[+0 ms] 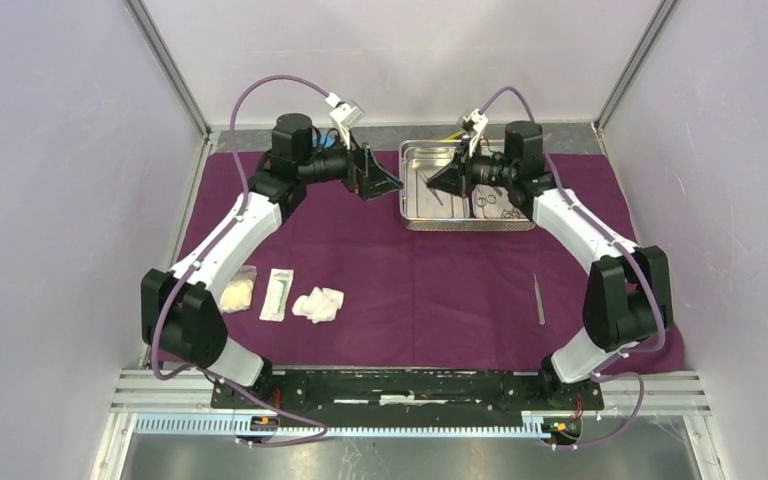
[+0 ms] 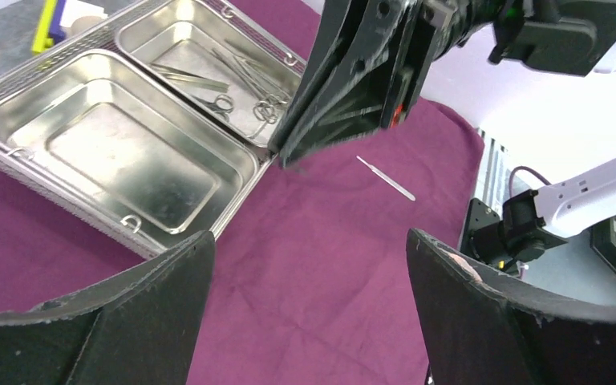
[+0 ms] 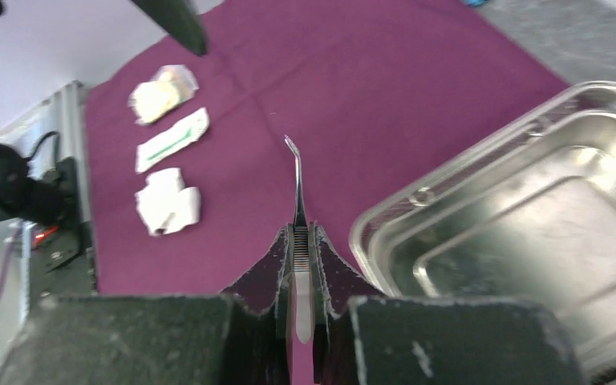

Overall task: Open and lay out the surgical kit
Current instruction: Place the medical item in the surgical kit.

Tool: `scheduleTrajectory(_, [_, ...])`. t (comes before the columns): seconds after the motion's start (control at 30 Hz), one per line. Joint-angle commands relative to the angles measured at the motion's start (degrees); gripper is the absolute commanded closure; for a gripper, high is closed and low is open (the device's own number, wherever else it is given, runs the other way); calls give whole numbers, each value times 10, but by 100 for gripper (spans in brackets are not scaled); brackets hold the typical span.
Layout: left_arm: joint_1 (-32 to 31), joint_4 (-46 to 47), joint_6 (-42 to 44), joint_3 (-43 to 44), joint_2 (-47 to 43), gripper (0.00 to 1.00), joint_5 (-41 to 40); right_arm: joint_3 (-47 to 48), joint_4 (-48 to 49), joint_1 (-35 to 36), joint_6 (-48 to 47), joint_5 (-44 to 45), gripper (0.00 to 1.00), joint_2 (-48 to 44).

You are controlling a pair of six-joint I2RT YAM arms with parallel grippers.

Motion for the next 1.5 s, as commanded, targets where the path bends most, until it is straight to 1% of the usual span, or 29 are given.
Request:
scheduleTrajectory(0.0, [-20,48,-35,17,9,6,8,-43,125,17,83,-76,100,-37])
scheduleTrajectory(0.13, [-26,76,-31,-4,6,6,4,-78,197,25,144,-117,100,-38])
scheduleTrajectory(0.23, [-35,80,-6,-18,6,6,5,-95,248,27,183,-146,100,-33])
scheduleTrajectory(0.33, [-42,80,6,-24,12,7,6,-116,301,31,223,-159,100,-32])
scheduleTrajectory(0.37, [-43,80,7,-24,15,8,5,-119,304,33,225,-159,100,-32])
scheduleTrajectory(0.53, [-47,88,3,-22,23,16,15,-127,312,36,233,-163,100,-31])
scheduleTrajectory(0.63, [-50,89,1,-20,29,23,25,-131,334,38,250,-170,100,-30])
scheduleTrajectory(0.77, [-52,91,-1,-19,38,36,41,-136,348,38,262,-174,100,-29])
scheduleTrajectory(0.9, [-52,97,-7,-20,39,39,42,-139,348,38,261,-178,100,-26])
scheduleTrajectory(1.07, [-53,100,-9,-18,44,52,48,-139,347,38,261,-178,100,-21])
scheduleTrajectory(1.13, [-53,100,-10,-19,45,56,52,-139,347,38,261,-178,100,-20])
scheduleTrajectory(1.3, [-53,101,-10,-16,48,62,55,-138,338,38,254,-177,100,-17])
scheduleTrajectory(1.47, [-55,101,-13,-11,51,72,63,-137,333,39,251,-174,100,-17])
